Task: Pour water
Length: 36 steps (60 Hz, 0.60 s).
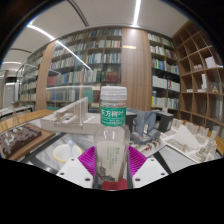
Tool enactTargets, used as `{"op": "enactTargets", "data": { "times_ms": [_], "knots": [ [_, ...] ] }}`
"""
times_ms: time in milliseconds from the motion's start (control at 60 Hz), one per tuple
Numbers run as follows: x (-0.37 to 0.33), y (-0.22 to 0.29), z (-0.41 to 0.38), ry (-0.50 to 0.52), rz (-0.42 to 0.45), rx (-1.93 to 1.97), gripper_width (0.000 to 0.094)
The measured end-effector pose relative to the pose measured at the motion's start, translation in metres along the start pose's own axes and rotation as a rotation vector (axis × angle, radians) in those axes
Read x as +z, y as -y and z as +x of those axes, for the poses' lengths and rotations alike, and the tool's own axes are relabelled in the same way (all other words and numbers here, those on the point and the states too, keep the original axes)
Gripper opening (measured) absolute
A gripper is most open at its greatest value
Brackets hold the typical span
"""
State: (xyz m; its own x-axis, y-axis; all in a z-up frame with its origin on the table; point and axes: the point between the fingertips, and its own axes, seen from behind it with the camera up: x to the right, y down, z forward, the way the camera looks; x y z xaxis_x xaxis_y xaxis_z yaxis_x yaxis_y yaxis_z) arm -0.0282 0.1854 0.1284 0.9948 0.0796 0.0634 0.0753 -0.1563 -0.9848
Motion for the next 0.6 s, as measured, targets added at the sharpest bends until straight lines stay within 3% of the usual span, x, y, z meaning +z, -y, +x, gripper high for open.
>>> {"op": "enactTargets", "data": {
  "times_ms": [183, 200, 250, 350, 400, 450, 483, 517, 600],
  "knots": [
    [-0.003, -0.072, -0.007, -0.009, -0.142, -0.039, 0.0394],
    [-0.003, -0.065, -0.009, -0.011, -0.093, -0.037, 0.0400],
    [-0.002, -0.065, -0.004, -0.018, -0.089, -0.014, 0.0400],
    [-0.005, -0.067, -0.003, -0.013, -0.092, 0.065, 0.0526],
    [-0.006, -0.071, 0.004, -0.029, -0.139, 0.081, 0.0606],
    [-0.012, -0.074, 0.005, -0.046, -0.171, 0.097, 0.0801],
    [-0.019, -0.069, 0.005, -0.051, -0.174, 0.097, 0.0867],
    [-0.027, -0.065, 0.007, -0.063, -0.181, 0.091, 0.0826],
    [-0.056, -0.050, 0.008, -0.096, -0.192, 0.091, 0.0865]
  ]
}}
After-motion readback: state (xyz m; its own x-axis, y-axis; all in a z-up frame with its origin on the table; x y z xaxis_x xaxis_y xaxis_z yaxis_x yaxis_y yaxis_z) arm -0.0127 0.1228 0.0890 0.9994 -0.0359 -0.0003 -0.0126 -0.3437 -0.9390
